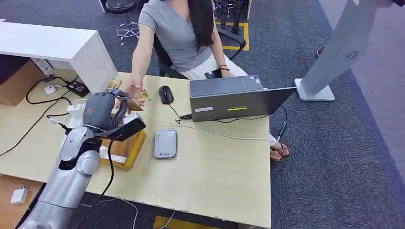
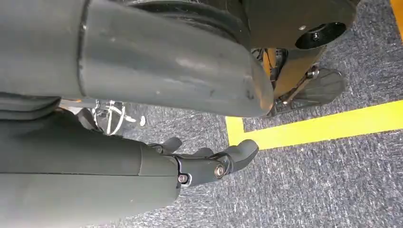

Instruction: Pass the card to the sensor for recognition and then transmit it.

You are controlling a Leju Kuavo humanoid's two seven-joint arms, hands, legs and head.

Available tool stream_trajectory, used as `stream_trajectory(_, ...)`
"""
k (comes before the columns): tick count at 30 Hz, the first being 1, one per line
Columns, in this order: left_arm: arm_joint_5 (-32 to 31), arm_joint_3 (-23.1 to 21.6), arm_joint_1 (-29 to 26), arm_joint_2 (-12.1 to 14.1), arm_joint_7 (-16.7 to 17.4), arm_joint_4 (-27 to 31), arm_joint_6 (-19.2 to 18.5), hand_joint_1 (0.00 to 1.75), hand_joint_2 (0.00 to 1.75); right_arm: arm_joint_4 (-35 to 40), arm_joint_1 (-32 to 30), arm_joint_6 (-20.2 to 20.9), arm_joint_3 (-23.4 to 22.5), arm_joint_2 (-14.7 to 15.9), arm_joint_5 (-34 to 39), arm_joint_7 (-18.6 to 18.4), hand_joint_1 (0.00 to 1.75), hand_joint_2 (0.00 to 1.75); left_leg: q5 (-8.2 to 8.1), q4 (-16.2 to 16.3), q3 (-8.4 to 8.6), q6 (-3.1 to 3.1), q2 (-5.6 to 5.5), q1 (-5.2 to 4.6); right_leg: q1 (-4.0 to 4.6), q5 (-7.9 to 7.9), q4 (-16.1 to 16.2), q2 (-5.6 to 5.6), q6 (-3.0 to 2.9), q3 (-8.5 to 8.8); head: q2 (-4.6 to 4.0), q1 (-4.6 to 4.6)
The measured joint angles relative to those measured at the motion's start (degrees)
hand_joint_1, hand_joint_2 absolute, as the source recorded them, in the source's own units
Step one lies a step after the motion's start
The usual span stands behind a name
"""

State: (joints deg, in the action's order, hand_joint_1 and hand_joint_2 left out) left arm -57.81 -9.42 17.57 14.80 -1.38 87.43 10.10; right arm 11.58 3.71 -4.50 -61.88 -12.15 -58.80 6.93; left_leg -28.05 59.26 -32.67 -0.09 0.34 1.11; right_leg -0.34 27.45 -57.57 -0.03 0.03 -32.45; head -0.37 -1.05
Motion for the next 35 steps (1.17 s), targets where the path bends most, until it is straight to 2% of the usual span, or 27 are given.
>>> stream_trajectory(3,-1.4,-0.63,2.51,-0.46,0.83,-0.83,1.66,1.75,1.75,0.0,0.0,0.18,0.2,0.0,-0.85,0.0,0.0,0.0,0.03,0.0,0.0,0.0,0.01,0.0,0.0,-0.03,0.0,0.0,0.0,0.0,0.0,0.0)
stream_trajectory(5,-5.23,-1.27,5.22,-0.77,2.01,-2.52,5.95,1.75,1.75,0.0,0.02,0.37,0.57,0.0,-1.79,-0.09,0.0,0.0,0.05,0.03,-0.01,0.02,-0.01,0.0,0.0,-0.05,0.0,-0.01,0.01,-0.01,0.0,0.0)
stream_trajectory(7,-8.4,-1.73,9.25,-1.07,2.64,-5.52,8.7,1.75,1.75,0.0,0.06,0.83,1.14,0.02,-2.67,-0.09,0.0,0.0,0.09,0.04,-0.04,0.05,-0.04,0.0,0.0,-0.07,0.0,-0.04,0.03,0.0,0.0,-0.02)
stream_trajectory(12,-12.05,-3.26,21.32,-1.53,3.02,-17.15,9.64,1.75,1.75,0.0,0.32,1.36,2.45,0.22,-3.96,-0.33,0.0,0.0,0.22,0.03,-0.07,0.01,-0.02,0.0,0.0,-0.21,-0.01,-0.03,-0.03,-0.01,0.0,0.0)
stream_trajectory(15,-13.24,-4.09,25.28,-1.79,3.12,-22.17,9.55,1.75,1.75,0.0,0.27,1.38,2.86,0.24,-4.37,-0.5,0.0,0.0,0.23,0.03,-0.06,0.01,0.1,0.0,0.0,-0.25,-0.01,0.1,-0.04,-0.07,0.0,-0.02)
stream_trajectory(16,-13.07,-4.37,26.28,-2.01,3.08,-23.81,9.55,1.75,0.0,0.0,0.28,1.38,2.89,0.24,-4.39,-0.55,0.0,0.0,0.24,0.03,-0.06,0.02,0.07,0.0,0.0,-0.25,-0.01,0.09,-0.04,-0.07,0.0,0.02)
stream_trajectory(19,-11.61,-4.46,27.29,-2.27,2.38,-26.71,9.83,1.75,0.0,0.0,0.31,1.4,2.91,0.24,-4.41,-0.92,0.0,0.0,0.24,0.02,-0.07,0.02,0.1,0.0,0.0,-0.25,-0.01,0.1,-0.04,-0.07,0.0,-0.02)
stream_trajectory(20,-11.54,-4.48,27.26,-2.34,2.29,-27.19,10.03,0.0,0.0,-0.02,0.26,1.44,2.93,0.24,-4.46,-1.03,0.0,0.0,0.24,0.02,-0.08,0.02,0.09,0.0,0.0,-0.25,-0.01,0.1,-0.04,-0.07,0.0,0.0)
stream_trajectory(31,-9.2,-4.61,25.03,-2.32,2.16,-29.33,13.31,0.0,0.0,-0.02,0.28,1.6,2.93,0.24,-4.55,-0.83,0.0,0.0,0.24,0.02,-0.14,0.02,0.05,0.0,0.0,-0.25,-0.01,0.08,-0.04,-0.08,0.0,0.0)
stream_trajectory(35,-5.15,-4.52,21.81,-2.27,-0.36,-27.71,14.08,0.0,0.0,-0.02,0.27,1.49,2.93,0.24,-4.39,-0.81,0.0,0.0,0.24,0.02,-0.15,0.02,0.05,0.0,0.0,-0.25,-0.01,0.08,-0.04,-0.08,0.0,0.0)
